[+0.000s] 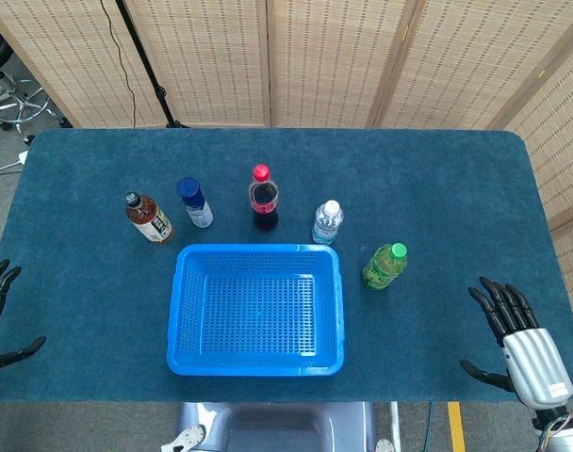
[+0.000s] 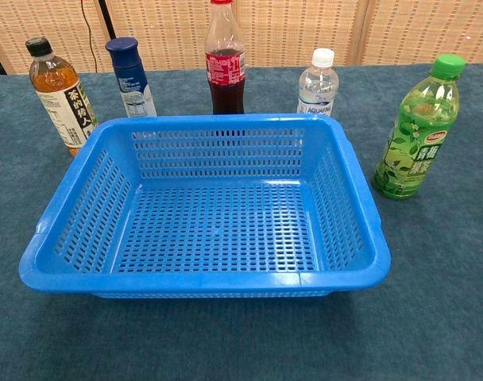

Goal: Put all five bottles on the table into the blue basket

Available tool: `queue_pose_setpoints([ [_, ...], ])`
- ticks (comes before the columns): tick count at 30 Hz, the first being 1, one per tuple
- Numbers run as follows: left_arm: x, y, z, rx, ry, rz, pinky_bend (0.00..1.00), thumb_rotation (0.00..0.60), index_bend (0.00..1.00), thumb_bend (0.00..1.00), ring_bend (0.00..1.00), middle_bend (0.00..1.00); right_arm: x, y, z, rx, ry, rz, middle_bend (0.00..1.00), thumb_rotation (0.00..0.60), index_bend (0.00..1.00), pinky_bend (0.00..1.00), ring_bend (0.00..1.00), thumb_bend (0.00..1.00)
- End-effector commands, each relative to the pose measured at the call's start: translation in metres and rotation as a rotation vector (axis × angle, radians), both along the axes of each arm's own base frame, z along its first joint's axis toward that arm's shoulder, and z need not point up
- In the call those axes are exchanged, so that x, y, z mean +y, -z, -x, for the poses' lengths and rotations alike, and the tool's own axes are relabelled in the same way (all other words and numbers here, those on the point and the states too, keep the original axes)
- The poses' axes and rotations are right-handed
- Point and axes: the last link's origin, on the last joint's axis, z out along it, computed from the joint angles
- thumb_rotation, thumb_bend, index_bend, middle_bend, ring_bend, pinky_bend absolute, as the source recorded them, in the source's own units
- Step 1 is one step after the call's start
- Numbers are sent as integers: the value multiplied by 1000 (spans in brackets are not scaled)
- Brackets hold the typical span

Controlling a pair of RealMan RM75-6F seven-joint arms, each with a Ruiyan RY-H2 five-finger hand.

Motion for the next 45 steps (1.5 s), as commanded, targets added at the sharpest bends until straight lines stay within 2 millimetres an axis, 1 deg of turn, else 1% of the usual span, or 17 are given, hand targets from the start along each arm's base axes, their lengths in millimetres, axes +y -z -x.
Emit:
queue_pose_setpoints([
  [1, 0, 0, 0, 4, -3, -2, 0, 600, 0, 37, 0, 0, -1, 0, 1, -11, 1, 1, 0, 600, 0, 0, 0, 0],
  [5, -2, 2, 0, 18, -2, -2, 0, 600, 0, 37, 0, 0, -5, -1, 6, -28, 24, 7, 0, 600, 0, 0, 0, 0],
  [9, -3, 1, 0, 35, -6, 0, 0, 600, 0, 37, 0, 0, -15, -3, 12, -68, 52, -6, 0, 600, 0, 0, 0, 0],
  [13, -4, -3, -1, 27, -9, -10, 0, 600, 0, 37, 0, 0, -41, -4, 30, -118, 80, -5, 0, 600, 0, 0, 0, 0],
  [16, -4, -5, -2, 20, -11, -19, 0, 600, 0, 37, 0, 0, -58, -1, 42, -168, 81, -15, 0, 600, 0, 0, 0, 0],
  [19, -4, -6, -2, 12, -19, -22, 0, 600, 0, 38, 0, 0, -75, 3, 55, -151, 86, -38, 0, 600, 0, 0, 0, 0],
  [22, -3, -7, -1, 5, -25, -27, 0, 600, 0, 37, 0, 0, -89, 12, 59, -197, 97, -93, 0, 600, 0, 0, 0, 0],
  [26, -2, -7, -2, 8, -31, -28, 0, 600, 0, 36, 0, 0, -106, 20, 61, -251, 119, -154, 0, 600, 0, 0, 0, 0],
  [31, 0, -6, -1, 14, -41, -25, 0, 600, 0, 36, 0, 0, -130, 35, 56, -335, 136, -197, 0, 600, 0, 0, 0, 0],
  [37, 1, -7, 0, 10, -50, -25, 0, 600, 0, 37, 0, 0, -148, 50, 44, -402, 130, -238, 0, 600, 0, 0, 0, 0],
  [40, 3, -7, 1, 8, -58, -25, 0, 600, 0, 36, 0, 0, -156, 59, 35, -421, 124, -263, 0, 600, 0, 0, 0, 0],
  [41, 4, -7, 3, 8, -66, -26, 0, 600, 0, 36, 0, 0, -160, 66, 28, -434, 116, -291, 0, 600, 0, 0, 0, 0],
  [45, 9, -6, 5, 9, -86, -19, 0, 600, 0, 37, 0, 0, -166, 78, 15, -442, 102, -331, 0, 600, 0, 0, 0, 0],
])
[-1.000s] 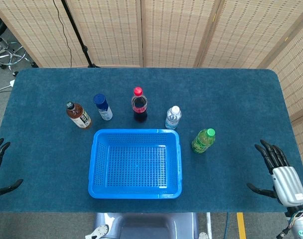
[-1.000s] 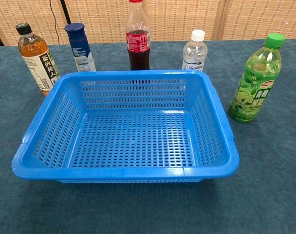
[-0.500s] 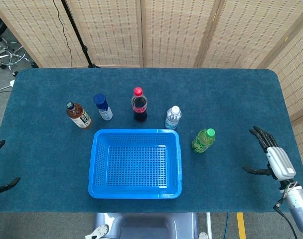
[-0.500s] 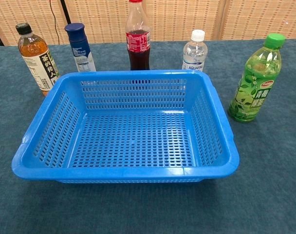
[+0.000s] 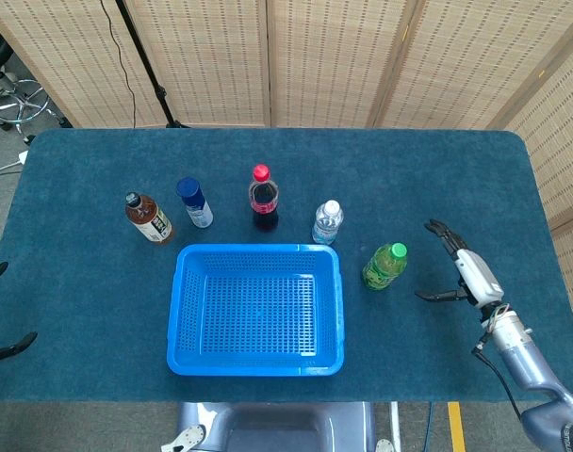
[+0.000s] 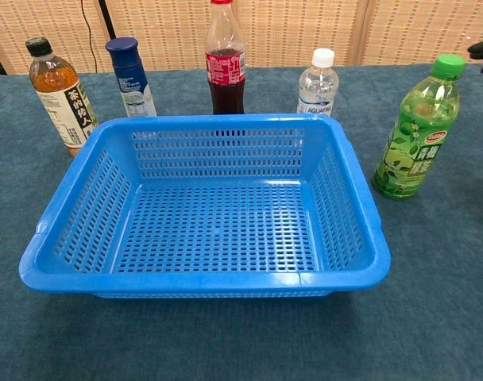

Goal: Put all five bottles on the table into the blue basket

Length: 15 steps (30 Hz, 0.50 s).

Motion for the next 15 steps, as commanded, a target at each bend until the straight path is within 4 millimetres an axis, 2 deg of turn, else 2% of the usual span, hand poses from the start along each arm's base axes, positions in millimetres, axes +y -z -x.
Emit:
queue_pose_setpoints([
  [1, 5, 1, 2, 1, -17, 5, 0, 600, 0, 37, 0, 0, -5, 12, -12, -16, -18, -35, 0, 600, 0, 0, 0, 0],
  [4, 7, 1, 3, -1, -28, 6, 0, 600, 0, 37, 0, 0, -9, 19, -18, -20, -24, -50, 0, 600, 0, 0, 0, 0],
  [8, 14, 0, 5, -5, -49, 8, 0, 600, 0, 36, 0, 0, -23, 38, -29, -39, -14, -101, 0, 600, 0, 0, 0, 0],
  [12, 19, 1, 7, -6, -70, 14, 0, 600, 0, 37, 0, 0, -33, 50, -31, -66, 13, -128, 10, 600, 2, 14, 11, 0],
  [14, 21, 0, 8, -10, -79, 15, 0, 600, 0, 37, 0, 0, -37, 55, -29, -74, 25, -98, 80, 600, 65, 104, 86, 0],
  [15, 21, 0, 9, -10, -81, 15, 0, 600, 0, 37, 0, 0, -38, 56, -29, -76, 27, -90, 157, 600, 138, 204, 167, 0],
])
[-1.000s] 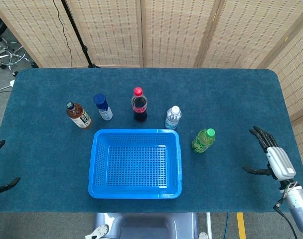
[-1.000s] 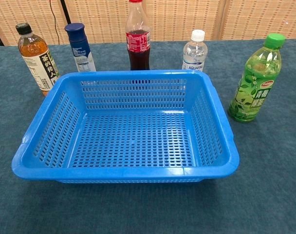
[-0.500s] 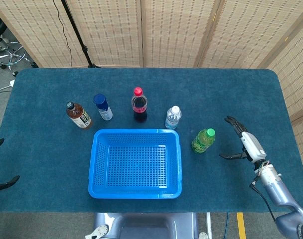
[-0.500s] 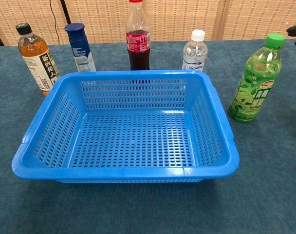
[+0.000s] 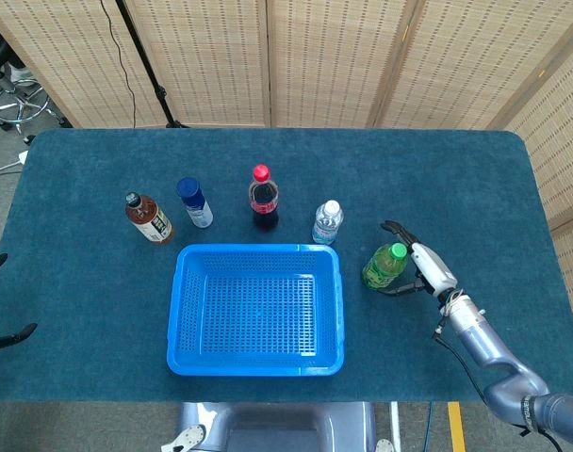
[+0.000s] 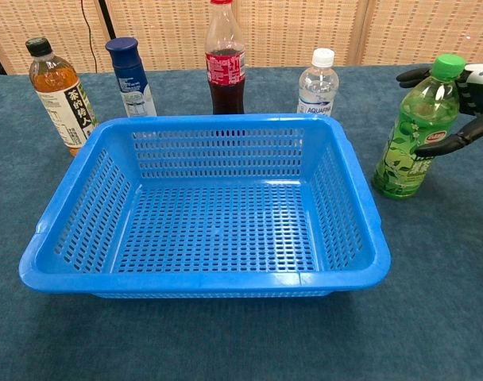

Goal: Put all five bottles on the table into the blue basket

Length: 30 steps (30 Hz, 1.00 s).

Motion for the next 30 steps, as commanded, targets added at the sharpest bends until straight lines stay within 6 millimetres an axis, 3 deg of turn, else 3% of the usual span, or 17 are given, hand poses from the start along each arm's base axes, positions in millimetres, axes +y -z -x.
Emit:
queue_pose_setpoints([
  [1, 2, -1, 1, -4, -6, -2, 0, 600, 0, 37, 0, 0, -8, 6, 0, -20, 15, 49, 243, 600, 225, 316, 254, 21],
  [2, 2, -1, 1, -5, -8, -3, 0, 600, 0, 37, 0, 0, -8, 8, 0, -29, 17, 61, 296, 600, 278, 391, 310, 59],
  [4, 2, -1, 0, -7, -10, -3, 0, 600, 0, 37, 0, 0, -8, 7, 1, -52, 14, 98, 427, 600, 409, 578, 449, 268],
  [7, 2, 0, 0, -6, -10, 1, 0, 600, 0, 37, 0, 0, -7, 2, 2, -56, 1, 133, 519, 600, 509, 703, 543, 446],
  [15, 1, 0, -1, -12, -1, 2, 0, 600, 0, 37, 0, 0, -3, -20, -4, -81, -34, 176, 538, 600, 527, 732, 564, 492],
  [21, -1, -1, -3, -17, 9, 3, 0, 600, 0, 36, 0, 0, 4, -49, -26, -128, -117, 213, 539, 600, 529, 732, 564, 507],
  [25, -1, -1, -3, -19, 14, 1, 0, 600, 0, 37, 0, 0, 11, -71, -54, -161, -218, 242, 539, 600, 530, 732, 564, 509],
  [28, 0, -1, -3, -18, 15, 5, 0, 600, 0, 37, 0, 0, 17, -85, -99, -204, -346, 237, 539, 600, 530, 732, 564, 508],
  [30, 0, -1, -3, -19, 14, 6, 0, 600, 0, 37, 0, 0, 18, -85, -125, -216, -394, 203, 539, 600, 530, 732, 564, 509],
])
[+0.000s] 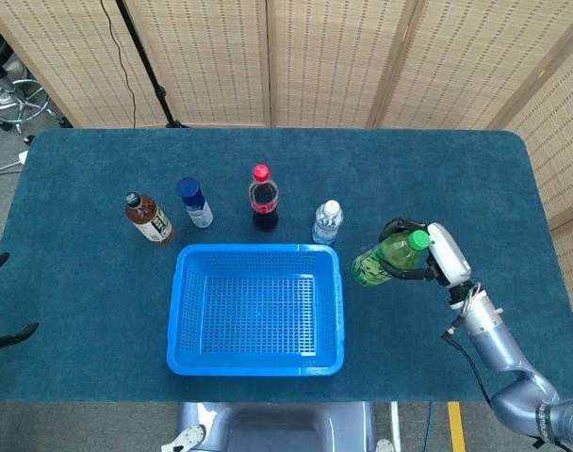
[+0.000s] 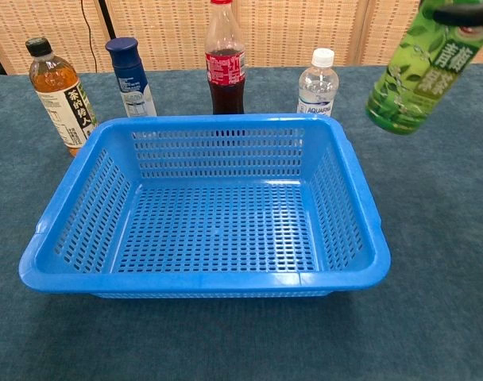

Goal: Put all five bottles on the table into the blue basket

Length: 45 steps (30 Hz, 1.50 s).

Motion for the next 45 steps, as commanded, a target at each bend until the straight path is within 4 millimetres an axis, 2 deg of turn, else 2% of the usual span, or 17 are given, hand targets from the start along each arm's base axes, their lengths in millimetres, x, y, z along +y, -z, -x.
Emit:
queue_pose_setpoints([
  [1, 0, 0, 0, 0, -2, 0, 0, 600, 0, 37, 0, 0, 3, -12, -61, 1, -159, -15, 539, 600, 530, 732, 564, 509],
  [3, 0, 0, 0, -1, -3, -1, 0, 600, 0, 37, 0, 0, 3, -8, -70, 9, -176, -31, 539, 600, 530, 732, 564, 509],
  [4, 0, -1, 1, -1, -4, -1, 0, 600, 0, 37, 0, 0, 4, 1, -80, 21, -200, -58, 539, 600, 530, 732, 564, 509],
  [7, 0, -1, 1, -1, -6, 0, 0, 600, 0, 37, 0, 0, 8, 15, -93, 35, -226, -96, 539, 600, 530, 732, 564, 509],
  [11, 1, -2, 2, -4, -11, -2, 0, 600, 0, 37, 0, 0, 20, 51, -105, 84, -277, -172, 539, 600, 531, 732, 564, 508],
  [15, 1, -3, 4, -12, -13, -5, 0, 600, 0, 37, 0, 0, 35, 75, -99, 137, -313, -210, 539, 600, 531, 732, 564, 509],
  [21, 1, -4, 5, -17, -14, -2, 0, 600, 0, 37, 0, 0, 48, 92, -88, 186, -350, -214, 537, 600, 526, 728, 562, 503],
  [23, 1, -4, 5, -18, -13, -2, 0, 600, 0, 37, 0, 0, 50, 96, -85, 201, -362, -212, 516, 600, 501, 717, 543, 467],
  [25, 1, -4, 5, -20, -9, -1, 0, 600, 0, 37, 0, 0, 52, 100, -81, 215, -372, -209, 447, 600, 437, 685, 480, 378],
  [27, 0, -4, 4, -21, -7, 2, 0, 600, 0, 37, 0, 0, 53, 102, -78, 222, -380, -209, 350, 600, 345, 610, 378, 256],
  [30, 0, -4, 4, -23, -5, 3, 0, 600, 0, 37, 0, 0, 55, 102, -72, 254, -395, -190, 143, 600, 176, 375, 134, 60],
  [31, 0, -4, 4, -23, -5, 3, 0, 600, 0, 37, 0, 0, 56, 102, -70, 269, -400, -185, 83, 600, 139, 291, 61, 20],
  [32, 1, -4, 4, -24, -5, 3, 0, 600, 0, 37, 0, 0, 57, 101, -68, 282, -403, -183, 53, 600, 124, 248, 30, 6],
  [34, 1, -4, 4, -24, -4, 5, 0, 600, 0, 37, 0, 0, 61, 97, -65, 294, -396, -174, 7, 600, 102, 178, 0, 0],
  [41, 0, -6, 3, -31, -1, 3, 0, 600, 0, 37, 0, 0, 68, 69, -66, 256, -362, -90, 0, 600, 54, 146, 0, 0],
  [43, -1, -6, 3, -34, 0, 4, 0, 600, 0, 37, 0, 0, 59, 45, -69, 207, -316, 19, 0, 600, 45, 124, 0, 0],
  [45, -1, -6, 4, -36, 1, 3, 0, 600, 0, 37, 0, 0, 51, 31, -68, 194, -273, 68, 0, 600, 31, 84, 0, 0],
])
